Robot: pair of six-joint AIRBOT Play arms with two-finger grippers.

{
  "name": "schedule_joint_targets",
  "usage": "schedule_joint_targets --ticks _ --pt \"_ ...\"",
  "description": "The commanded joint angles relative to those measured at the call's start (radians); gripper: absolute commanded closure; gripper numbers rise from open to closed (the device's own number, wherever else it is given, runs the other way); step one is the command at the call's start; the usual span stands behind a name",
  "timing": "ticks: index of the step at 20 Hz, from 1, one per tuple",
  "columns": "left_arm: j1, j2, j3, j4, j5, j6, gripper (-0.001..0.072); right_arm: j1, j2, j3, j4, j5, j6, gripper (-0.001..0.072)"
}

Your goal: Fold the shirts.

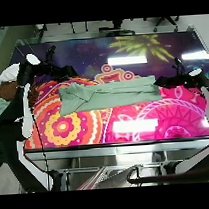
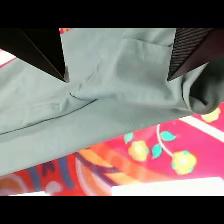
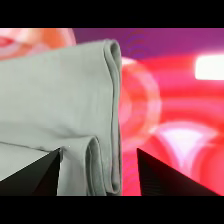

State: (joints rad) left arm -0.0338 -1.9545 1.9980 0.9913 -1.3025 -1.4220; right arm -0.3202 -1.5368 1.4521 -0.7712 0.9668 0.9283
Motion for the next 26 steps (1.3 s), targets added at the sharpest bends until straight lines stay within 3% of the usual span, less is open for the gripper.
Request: schedule_joint_targets --ticks 1,2,3,4,5,11,15,20,23,26 --pt "-0.001 0.035 -0.009 0.000 -0.054 -0.001 0.0013 -0.002 -0.062 0.008 0.044 0.126 0.023 0.0268" --pt "-0.001 0.039 -0.009 0.000 -0.075 -0.001 0.0015 -0.001 -0.075 0.008 0.062 0.160 0.022 0.0308" --pt "-0.001 0.043 -0.009 -0.001 -0.090 -0.002 0.0158 -0.001 -0.081 0.008 0.069 0.182 0.019 0.0441" --pt "-0.003 0.043 -0.009 -0.001 -0.101 -0.001 0.0423 -0.001 -0.082 0.008 0.069 0.192 0.008 0.0603" --pt "-0.010 0.043 -0.010 -0.001 -0.105 -0.002 0.0695 -0.002 -0.082 0.012 0.076 0.197 0.003 0.0695" --pt "-0.214 -0.034 -0.011 0.000 -0.018 -0.004 0.0692 -0.002 -0.029 0.162 0.162 0.402 0.056 0.0695" --pt "-0.424 -0.171 -0.011 0.003 0.208 -0.014 0.0692 -0.003 0.119 0.214 0.237 0.482 0.126 0.0696" --pt "-0.574 -0.292 -0.008 -0.016 0.415 -0.098 0.0692 0.000 0.272 0.217 0.237 0.531 0.227 0.0696" --pt "-0.586 -0.300 0.022 -0.078 0.408 -0.096 0.0691 0.000 0.293 0.217 0.233 0.534 0.247 0.0696" --pt "-0.532 -0.241 0.135 -0.079 0.227 -0.096 0.0692 0.000 0.290 0.217 0.235 0.534 0.255 0.0696"
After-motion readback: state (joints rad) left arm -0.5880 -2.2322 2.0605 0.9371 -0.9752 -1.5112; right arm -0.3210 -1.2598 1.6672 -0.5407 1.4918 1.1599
